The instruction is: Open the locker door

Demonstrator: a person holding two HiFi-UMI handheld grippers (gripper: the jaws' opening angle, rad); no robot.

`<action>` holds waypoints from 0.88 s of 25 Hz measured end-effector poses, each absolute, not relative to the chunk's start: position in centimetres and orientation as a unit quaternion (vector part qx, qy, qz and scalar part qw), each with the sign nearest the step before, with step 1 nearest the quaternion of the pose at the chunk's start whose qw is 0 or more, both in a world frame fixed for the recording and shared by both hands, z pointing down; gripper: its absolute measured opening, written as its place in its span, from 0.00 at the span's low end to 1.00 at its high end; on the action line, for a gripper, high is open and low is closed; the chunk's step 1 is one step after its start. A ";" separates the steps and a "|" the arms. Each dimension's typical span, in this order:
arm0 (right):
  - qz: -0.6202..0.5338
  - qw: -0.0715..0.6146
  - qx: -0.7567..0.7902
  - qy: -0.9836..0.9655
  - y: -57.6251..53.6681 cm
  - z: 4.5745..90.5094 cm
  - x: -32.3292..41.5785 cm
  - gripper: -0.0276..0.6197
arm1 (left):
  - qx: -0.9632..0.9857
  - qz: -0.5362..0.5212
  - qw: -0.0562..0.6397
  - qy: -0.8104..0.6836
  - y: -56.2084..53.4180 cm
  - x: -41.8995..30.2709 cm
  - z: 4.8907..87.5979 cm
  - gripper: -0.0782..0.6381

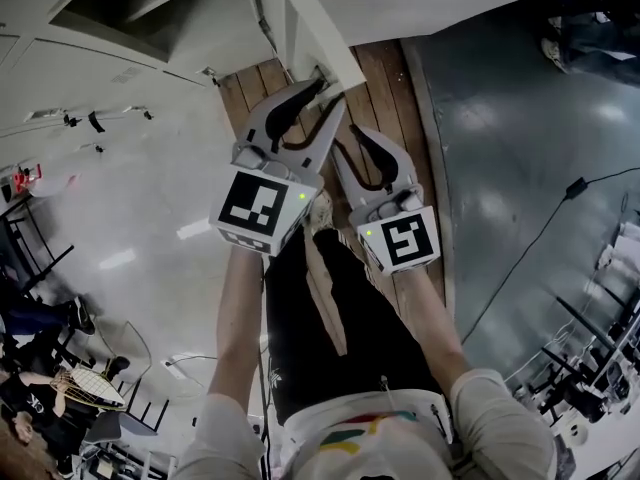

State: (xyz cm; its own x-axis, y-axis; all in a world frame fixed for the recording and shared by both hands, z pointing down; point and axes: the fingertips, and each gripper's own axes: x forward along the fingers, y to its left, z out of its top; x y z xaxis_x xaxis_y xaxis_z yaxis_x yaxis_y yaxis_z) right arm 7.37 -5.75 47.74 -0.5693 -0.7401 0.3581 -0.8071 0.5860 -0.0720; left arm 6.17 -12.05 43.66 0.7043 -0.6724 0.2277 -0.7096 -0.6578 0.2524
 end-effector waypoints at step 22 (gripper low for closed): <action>0.134 0.144 0.476 -0.857 -7.4 49.0 10.4 0.21 | 0.930 0.057 0.150 -0.331 -14.5 10.8 43.3 0.27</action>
State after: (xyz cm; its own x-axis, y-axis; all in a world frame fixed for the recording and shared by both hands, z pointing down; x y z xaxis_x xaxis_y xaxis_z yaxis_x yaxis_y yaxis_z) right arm 10.45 -7.40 48.96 -0.5052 -0.7775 0.3744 -0.8547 0.5108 -0.0926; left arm 10.75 -14.51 43.28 0.7741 -0.5986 0.2063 -0.6331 -0.7354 0.2418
